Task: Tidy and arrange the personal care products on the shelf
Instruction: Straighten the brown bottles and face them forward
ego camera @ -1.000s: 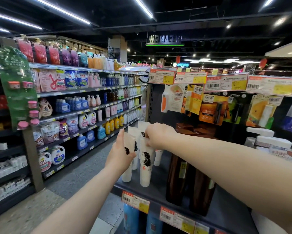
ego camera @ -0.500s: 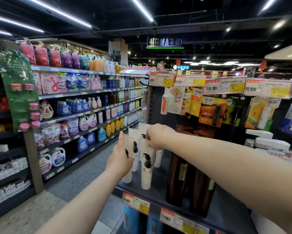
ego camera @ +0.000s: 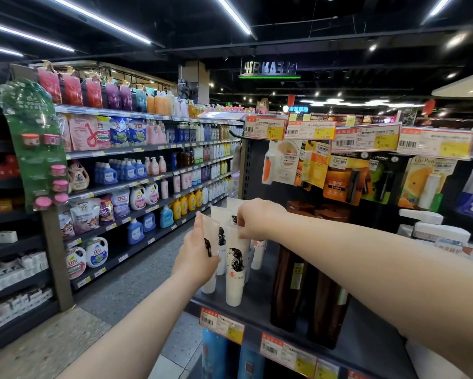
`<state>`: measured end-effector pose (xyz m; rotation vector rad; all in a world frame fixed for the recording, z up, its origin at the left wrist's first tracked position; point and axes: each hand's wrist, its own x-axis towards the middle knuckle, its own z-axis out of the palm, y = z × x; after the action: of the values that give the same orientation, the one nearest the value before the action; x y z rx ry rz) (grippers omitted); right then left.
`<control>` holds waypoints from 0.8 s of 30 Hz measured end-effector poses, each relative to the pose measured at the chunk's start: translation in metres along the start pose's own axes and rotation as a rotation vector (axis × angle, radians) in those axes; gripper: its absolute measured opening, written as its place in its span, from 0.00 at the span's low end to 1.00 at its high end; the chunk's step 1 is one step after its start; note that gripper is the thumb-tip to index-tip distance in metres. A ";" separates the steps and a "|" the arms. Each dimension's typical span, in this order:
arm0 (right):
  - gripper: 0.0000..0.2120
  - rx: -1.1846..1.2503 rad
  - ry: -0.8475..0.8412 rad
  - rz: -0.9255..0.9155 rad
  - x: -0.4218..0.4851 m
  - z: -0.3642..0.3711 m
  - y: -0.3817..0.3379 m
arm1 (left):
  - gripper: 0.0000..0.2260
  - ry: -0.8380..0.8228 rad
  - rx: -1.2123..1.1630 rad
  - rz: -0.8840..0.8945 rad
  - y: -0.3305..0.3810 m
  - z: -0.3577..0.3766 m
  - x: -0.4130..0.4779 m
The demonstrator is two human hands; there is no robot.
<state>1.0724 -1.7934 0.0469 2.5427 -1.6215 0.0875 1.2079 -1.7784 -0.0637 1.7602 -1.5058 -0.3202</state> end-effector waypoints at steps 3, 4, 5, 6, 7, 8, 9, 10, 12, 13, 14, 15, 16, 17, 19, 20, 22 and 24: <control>0.12 -0.014 0.007 -0.008 -0.002 -0.002 0.000 | 0.47 0.014 0.003 0.010 0.004 -0.003 -0.002; 0.12 -0.013 0.015 -0.011 -0.003 -0.003 0.000 | 0.47 0.024 0.009 0.016 0.006 -0.004 -0.003; 0.12 -0.010 0.027 -0.017 -0.004 -0.005 0.001 | 0.46 0.037 0.013 0.022 0.008 -0.006 -0.005; 0.13 -0.004 0.040 -0.023 -0.006 -0.008 0.003 | 0.45 0.055 0.014 0.029 0.011 -0.008 -0.007; 0.14 0.010 0.053 -0.028 -0.008 -0.013 0.005 | 0.45 0.081 0.019 0.043 0.013 -0.010 -0.010; 0.14 0.033 0.067 -0.028 -0.011 -0.020 0.008 | 0.44 0.117 0.032 0.069 0.017 -0.013 -0.012; 0.14 0.062 0.081 -0.023 -0.014 -0.027 0.014 | 0.43 0.162 0.049 0.106 0.021 -0.016 -0.014; 0.14 0.091 0.095 -0.016 -0.019 -0.036 0.021 | 0.41 0.206 0.062 0.148 0.026 -0.018 -0.017; 0.12 0.119 0.121 0.003 -0.031 -0.051 0.039 | 0.38 0.264 0.054 0.235 0.039 -0.022 -0.023; 0.12 0.118 0.130 0.015 -0.039 -0.057 0.049 | 0.36 0.276 0.039 0.280 0.048 -0.023 -0.026; 0.12 0.112 0.134 0.030 -0.046 -0.062 0.060 | 0.34 0.278 0.023 0.329 0.056 -0.023 -0.030; 0.12 0.108 0.135 0.048 -0.054 -0.066 0.070 | 0.32 0.274 0.009 0.380 0.065 -0.022 -0.035; 0.12 0.100 0.133 0.066 -0.063 -0.068 0.081 | 0.30 0.265 0.001 0.432 0.074 -0.019 -0.039; 0.12 0.089 0.128 0.083 -0.072 -0.069 0.090 | 0.28 0.255 -0.002 0.483 0.082 -0.016 -0.043; 0.12 0.066 0.117 0.114 -0.089 -0.070 0.109 | 0.26 0.226 0.004 0.568 0.099 -0.008 -0.049; 0.12 0.058 0.111 0.128 -0.098 -0.071 0.117 | 0.25 0.207 0.005 0.594 0.106 -0.003 -0.052; 0.11 0.047 0.093 0.161 -0.114 -0.070 0.130 | 0.25 0.171 0.001 0.626 0.121 0.006 -0.055; 0.11 0.042 0.072 0.198 -0.130 -0.069 0.143 | 0.26 0.141 -0.003 0.649 0.134 0.014 -0.057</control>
<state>0.8897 -1.7270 0.1107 2.3711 -1.8560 0.2306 1.0869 -1.7300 0.0030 1.1714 -1.8628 0.1291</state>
